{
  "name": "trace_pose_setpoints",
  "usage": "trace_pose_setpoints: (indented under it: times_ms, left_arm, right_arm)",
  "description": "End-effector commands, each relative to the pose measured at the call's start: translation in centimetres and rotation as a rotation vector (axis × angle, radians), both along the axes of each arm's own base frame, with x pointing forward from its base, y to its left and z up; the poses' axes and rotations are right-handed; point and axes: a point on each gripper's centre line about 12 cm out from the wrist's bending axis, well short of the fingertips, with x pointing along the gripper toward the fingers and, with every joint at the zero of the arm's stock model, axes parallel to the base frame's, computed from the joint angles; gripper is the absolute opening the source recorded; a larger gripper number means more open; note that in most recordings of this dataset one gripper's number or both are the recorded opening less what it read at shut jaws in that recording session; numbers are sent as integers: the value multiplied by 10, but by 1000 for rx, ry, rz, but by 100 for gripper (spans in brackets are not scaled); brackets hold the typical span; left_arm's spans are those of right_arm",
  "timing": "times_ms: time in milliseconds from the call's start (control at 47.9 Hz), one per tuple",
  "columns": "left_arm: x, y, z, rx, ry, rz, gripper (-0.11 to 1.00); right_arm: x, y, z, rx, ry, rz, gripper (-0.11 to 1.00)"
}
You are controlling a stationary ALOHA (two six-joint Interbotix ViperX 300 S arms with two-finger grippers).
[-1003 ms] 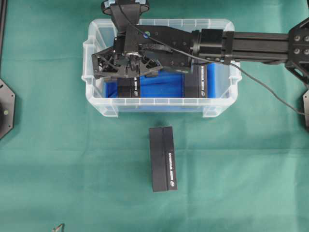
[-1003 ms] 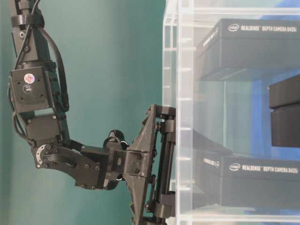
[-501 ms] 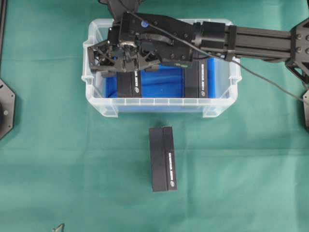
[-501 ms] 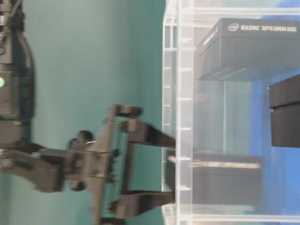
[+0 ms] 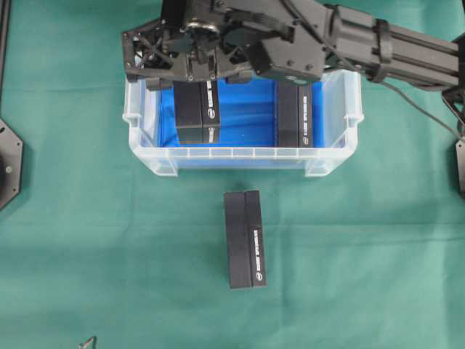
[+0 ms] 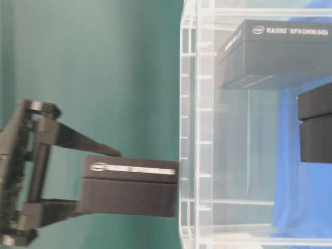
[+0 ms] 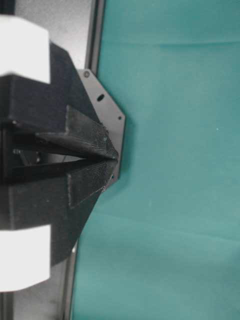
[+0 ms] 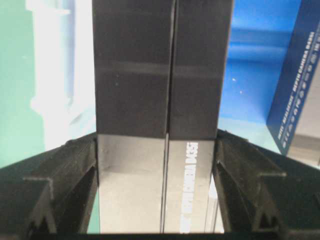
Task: Take the box out of the case with the right arm.
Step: 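Lift the left black box upward out of the foam, then carry the held box out of the case toward the front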
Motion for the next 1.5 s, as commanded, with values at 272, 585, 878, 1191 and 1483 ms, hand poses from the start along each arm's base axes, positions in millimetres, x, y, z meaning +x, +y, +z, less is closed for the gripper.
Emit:
trace_pose_setpoints:
  times_ms: [272,585,878,1191,1483]
  left_arm:
    - [1,1,6,3,-20,3,0]
    - [1,1,6,3,-20,3,0]
    - [1,1,6,3,-18,3,0]
    - [1,1,6,3,-18,3,0]
    - [1,1,6,1,-18,2,0]
  right_arm:
    - [-24,4,61,-44,-133,-1,68]
    - [-24,4,61,-45,-134,-3,68]
    - [-24,3,61,-52,-133,-8,68]
    - [-24,5,61,-53,-133,-6,68]
    - [-24,4,60,-56,-131,-8,68]
